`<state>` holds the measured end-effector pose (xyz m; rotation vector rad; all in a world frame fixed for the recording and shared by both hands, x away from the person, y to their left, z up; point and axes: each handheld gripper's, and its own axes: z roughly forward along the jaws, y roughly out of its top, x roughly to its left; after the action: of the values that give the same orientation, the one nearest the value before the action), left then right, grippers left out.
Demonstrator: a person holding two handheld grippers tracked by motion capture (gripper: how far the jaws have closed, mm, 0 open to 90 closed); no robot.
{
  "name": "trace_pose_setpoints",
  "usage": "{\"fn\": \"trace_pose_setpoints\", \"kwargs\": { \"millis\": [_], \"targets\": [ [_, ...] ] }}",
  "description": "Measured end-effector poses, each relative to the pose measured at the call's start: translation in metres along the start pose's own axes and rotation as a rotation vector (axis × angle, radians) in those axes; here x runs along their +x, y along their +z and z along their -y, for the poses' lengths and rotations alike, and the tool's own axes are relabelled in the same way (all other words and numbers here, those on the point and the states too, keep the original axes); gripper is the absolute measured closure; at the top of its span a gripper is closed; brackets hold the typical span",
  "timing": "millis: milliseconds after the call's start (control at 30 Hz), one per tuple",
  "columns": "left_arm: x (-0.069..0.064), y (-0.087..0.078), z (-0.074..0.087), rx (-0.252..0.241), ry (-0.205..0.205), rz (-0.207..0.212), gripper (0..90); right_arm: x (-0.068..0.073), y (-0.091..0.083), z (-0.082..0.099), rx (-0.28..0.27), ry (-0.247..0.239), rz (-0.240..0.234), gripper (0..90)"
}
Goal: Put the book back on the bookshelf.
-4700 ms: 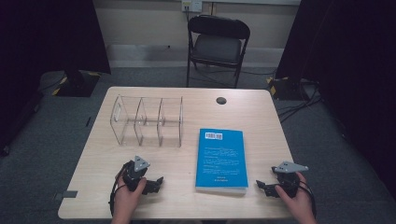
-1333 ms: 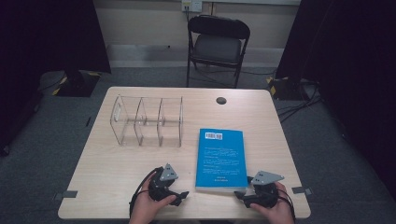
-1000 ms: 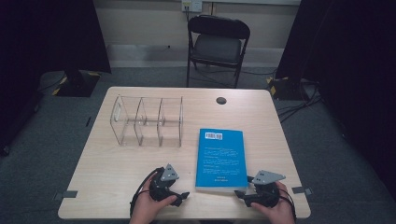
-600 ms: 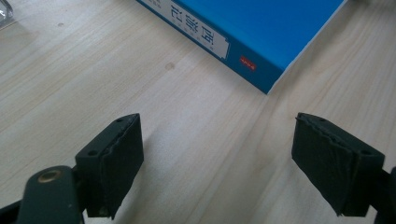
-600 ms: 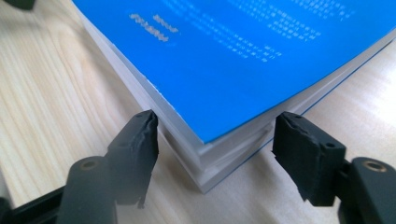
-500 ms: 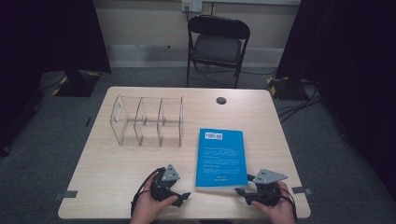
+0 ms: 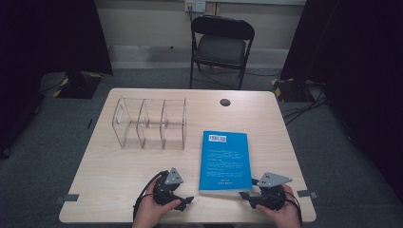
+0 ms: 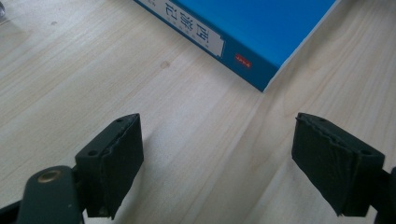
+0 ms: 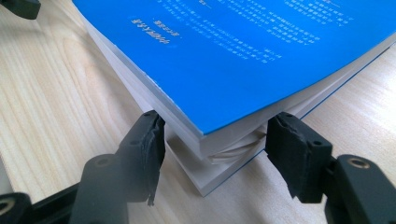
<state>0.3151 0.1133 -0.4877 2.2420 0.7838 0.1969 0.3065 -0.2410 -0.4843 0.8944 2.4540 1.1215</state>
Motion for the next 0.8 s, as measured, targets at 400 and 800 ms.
{"fn": "trace_pose_setpoints", "kwargs": {
  "millis": [400, 800],
  "targets": [
    [-0.010, -0.001, -0.011, -0.020, 0.044, 0.020, 16.1, 0.000, -0.002, -0.004, -0.018, 0.001, 0.007, 38.9],
    [-0.029, 0.010, -0.032, -0.021, 0.117, 0.068, 16.4, -0.001, -0.005, -0.007, -0.042, 0.011, 0.003, 39.9]
  ]
}}
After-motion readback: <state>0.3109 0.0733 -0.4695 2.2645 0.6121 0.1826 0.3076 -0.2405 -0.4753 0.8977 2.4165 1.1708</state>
